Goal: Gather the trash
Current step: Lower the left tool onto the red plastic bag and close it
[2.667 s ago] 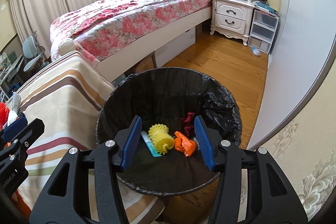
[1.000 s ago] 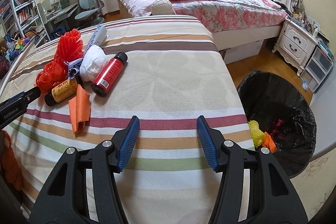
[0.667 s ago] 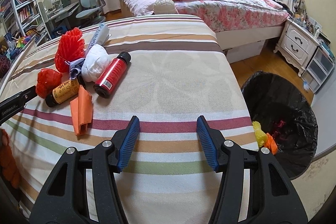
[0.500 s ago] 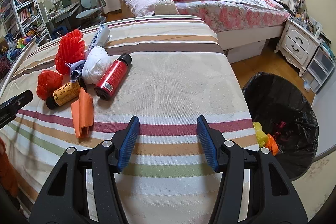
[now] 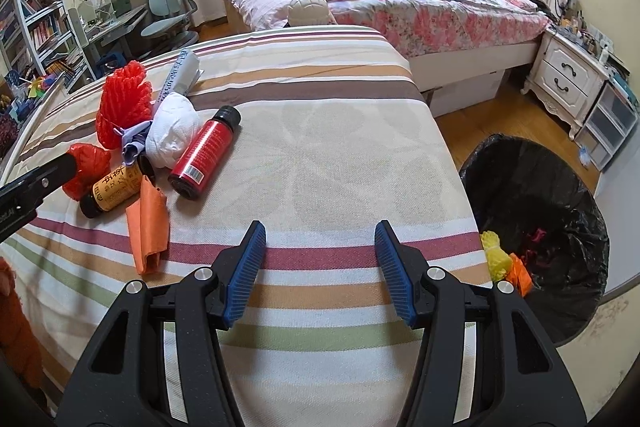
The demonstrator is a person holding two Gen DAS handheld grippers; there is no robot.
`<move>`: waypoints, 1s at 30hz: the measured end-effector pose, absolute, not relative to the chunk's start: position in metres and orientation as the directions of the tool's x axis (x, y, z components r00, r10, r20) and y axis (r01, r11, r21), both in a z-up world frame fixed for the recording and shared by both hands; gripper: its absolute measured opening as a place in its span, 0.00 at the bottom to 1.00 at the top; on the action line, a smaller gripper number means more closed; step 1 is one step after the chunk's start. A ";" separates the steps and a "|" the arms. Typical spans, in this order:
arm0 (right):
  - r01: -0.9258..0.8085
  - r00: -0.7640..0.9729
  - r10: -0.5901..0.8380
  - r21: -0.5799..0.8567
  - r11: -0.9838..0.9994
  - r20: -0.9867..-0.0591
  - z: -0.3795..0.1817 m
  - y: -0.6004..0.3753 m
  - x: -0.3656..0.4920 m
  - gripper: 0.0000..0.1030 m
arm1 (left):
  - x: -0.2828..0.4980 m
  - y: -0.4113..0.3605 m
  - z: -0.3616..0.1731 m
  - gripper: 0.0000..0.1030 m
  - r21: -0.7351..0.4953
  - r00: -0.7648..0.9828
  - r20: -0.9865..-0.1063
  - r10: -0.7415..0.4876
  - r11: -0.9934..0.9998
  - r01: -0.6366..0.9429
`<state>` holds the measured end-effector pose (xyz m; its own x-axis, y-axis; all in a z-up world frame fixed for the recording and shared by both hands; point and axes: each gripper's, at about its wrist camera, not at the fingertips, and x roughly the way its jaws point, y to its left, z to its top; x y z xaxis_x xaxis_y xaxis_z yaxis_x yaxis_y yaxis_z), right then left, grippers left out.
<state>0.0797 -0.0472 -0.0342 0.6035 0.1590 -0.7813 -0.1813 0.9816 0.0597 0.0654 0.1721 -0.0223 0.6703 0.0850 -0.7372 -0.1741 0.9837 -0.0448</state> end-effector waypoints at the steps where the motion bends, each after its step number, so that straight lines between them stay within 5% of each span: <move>1: -0.182 0.603 0.158 0.058 0.982 -0.782 -0.034 -0.047 0.080 0.54 | 0.067 0.173 -0.025 0.71 -0.034 0.664 -0.741 0.097 0.983 -0.181; 13: -0.201 0.604 0.150 0.033 0.979 -0.783 -0.035 -0.036 0.081 0.60 | 0.049 0.226 -0.044 0.71 -0.039 0.594 -0.793 0.135 0.962 -0.271; 30: -0.196 0.602 0.139 0.024 0.980 -0.787 -0.035 -0.034 0.083 0.61 | 0.087 0.200 -0.038 0.74 -0.026 0.631 -0.766 0.125 0.974 -0.226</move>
